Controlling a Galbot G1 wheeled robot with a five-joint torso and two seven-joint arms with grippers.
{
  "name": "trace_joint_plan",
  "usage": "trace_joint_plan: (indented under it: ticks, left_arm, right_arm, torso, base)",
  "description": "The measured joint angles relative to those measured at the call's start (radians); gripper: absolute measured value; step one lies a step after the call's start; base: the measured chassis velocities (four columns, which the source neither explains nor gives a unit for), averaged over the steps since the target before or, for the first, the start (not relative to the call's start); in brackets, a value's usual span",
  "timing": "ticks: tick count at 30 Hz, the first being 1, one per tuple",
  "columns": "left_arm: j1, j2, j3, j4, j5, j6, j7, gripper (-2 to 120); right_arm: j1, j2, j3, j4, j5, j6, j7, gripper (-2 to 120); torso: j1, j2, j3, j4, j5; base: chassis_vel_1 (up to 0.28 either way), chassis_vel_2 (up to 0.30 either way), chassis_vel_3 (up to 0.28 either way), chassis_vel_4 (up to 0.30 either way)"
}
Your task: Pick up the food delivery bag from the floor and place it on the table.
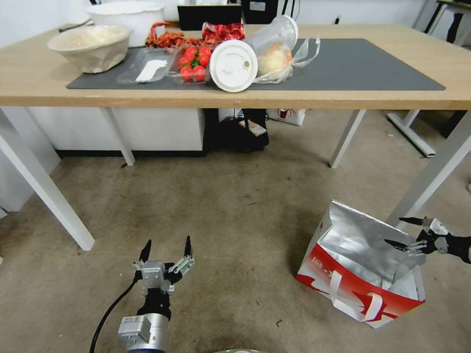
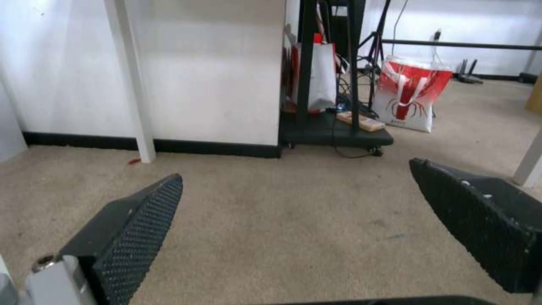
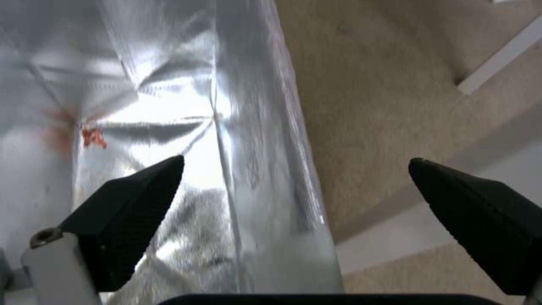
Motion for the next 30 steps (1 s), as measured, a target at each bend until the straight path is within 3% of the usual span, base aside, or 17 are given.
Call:
trace_joint_plan:
  ticks: [19, 24, 30]
  left_arm:
    - [-0.009, -0.005, 0.000, 0.018, -0.002, -0.007, -0.003, 100]
    - [-0.009, -0.005, -0.002, 0.018, -0.002, -0.012, -0.005, 100]
    - [-0.007, -0.004, -0.006, 0.018, -0.002, -0.019, -0.010, 100]
  right_arm:
    - [0.049, 0.007, -0.041, -0.047, -0.030, -0.013, -0.031, 99]
    - [0.061, 0.015, -0.048, -0.050, -0.050, -0.024, -0.035, 88]
    - [0.067, 0.025, -0.051, -0.070, -0.068, -0.034, -0.047, 63]
  torso:
    - [0.000, 0.000, 0.000, 0.0001, 0.0000]
    - [0.000, 0.000, 0.000, 0.0001, 0.0000]
    - [0.000, 0.000, 0.000, 0.0000, 0.0000]
  base:
    - [0.000, 0.000, 0.000, 0.000]
    - [0.000, 0.000, 0.000, 0.000]
    - [0.000, 0.000, 0.000, 0.000]
